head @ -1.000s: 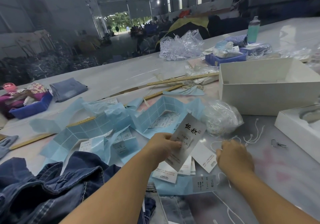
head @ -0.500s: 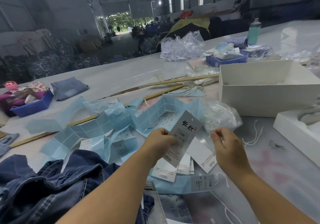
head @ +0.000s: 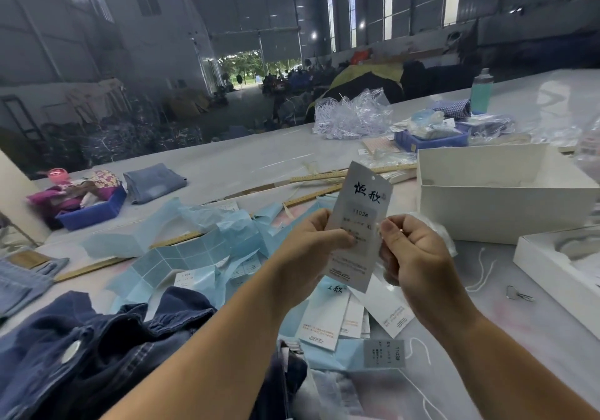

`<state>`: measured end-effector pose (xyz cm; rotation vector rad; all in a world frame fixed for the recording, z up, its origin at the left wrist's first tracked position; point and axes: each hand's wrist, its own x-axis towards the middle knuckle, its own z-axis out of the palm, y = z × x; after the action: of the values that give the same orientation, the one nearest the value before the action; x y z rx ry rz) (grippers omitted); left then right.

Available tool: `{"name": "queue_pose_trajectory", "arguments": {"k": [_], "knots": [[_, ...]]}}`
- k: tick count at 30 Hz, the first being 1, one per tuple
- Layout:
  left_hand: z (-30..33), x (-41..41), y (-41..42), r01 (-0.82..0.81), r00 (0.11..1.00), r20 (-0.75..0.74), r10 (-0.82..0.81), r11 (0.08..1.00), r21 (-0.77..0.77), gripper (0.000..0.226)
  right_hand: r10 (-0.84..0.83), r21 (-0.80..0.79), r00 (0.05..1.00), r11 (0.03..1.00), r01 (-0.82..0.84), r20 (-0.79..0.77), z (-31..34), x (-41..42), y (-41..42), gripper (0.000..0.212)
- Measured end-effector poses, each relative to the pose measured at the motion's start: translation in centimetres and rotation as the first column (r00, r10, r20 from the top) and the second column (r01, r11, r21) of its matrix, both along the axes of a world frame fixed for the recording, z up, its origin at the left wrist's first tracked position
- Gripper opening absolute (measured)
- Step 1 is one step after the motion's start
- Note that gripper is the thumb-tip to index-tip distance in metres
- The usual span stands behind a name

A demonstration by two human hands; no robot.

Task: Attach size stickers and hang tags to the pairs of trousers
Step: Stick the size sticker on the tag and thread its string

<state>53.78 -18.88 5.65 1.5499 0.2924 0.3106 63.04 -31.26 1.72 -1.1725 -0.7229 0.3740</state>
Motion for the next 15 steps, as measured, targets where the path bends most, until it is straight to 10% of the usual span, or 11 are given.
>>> {"name": "queue_pose_trajectory", "arguments": {"k": [6,11,15], "knots": [[2.3,-5.6,-1.2,-0.130,0.991,0.057,0.121,0.975,0.179,0.027,0.139,0.053,0.988,0.988,-0.143,0.073,3.1,-4.5,-0.5,0.020],[2.6,-10.6,-2.2,-0.422,0.896,0.107,0.431,0.753,0.505,0.067,0.188,0.025,0.972,0.981,-0.193,0.141,3.9,-7.8,-0.5,0.035],[2.8,-12.0,-5.1,-0.274,0.956,0.038,0.291,0.838,0.471,0.025,0.153,-0.013,0.970,0.988,-0.154,0.189,3.9,-9.4,-0.6,0.029]]}}
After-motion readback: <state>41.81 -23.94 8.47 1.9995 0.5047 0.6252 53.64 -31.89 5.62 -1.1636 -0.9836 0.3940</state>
